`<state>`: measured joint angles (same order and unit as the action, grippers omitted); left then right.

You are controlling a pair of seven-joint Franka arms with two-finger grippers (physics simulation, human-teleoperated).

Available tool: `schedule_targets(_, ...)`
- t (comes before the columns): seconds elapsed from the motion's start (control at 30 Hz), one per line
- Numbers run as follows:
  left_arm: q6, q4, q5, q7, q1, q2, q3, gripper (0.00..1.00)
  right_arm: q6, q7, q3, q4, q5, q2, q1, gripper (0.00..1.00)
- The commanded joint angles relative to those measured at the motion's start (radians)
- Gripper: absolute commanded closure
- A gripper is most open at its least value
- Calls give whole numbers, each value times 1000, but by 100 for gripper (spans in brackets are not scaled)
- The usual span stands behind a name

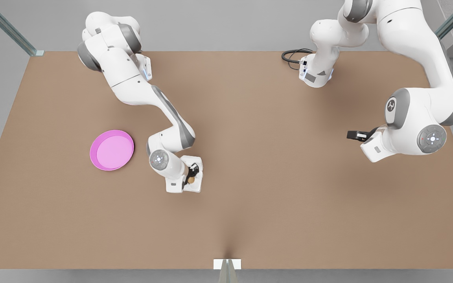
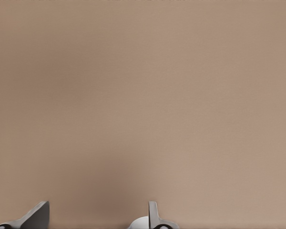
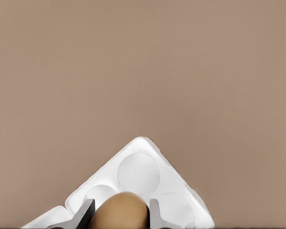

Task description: Pack egg into the box and close the box lid

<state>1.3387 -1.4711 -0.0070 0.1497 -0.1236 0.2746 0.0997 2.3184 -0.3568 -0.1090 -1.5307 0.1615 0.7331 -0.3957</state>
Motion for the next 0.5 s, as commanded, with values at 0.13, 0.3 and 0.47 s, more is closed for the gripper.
schedule_targets(0.13, 0, 0, 1, -1, -1, 2, 0, 0, -22, 5, 0, 0, -43, -4, 0, 0)
schedule_targets(0.3, -9, 2, 7, -4, -1, -5, -3, 0, -33, -42, 11, -38, -86, -37, 24, 0)
schedule_targets(0.47, -87, 123, -21, -6, -1, -45, -109, 0, -96, -211, 149, -212, -79, -187, 112, 0)
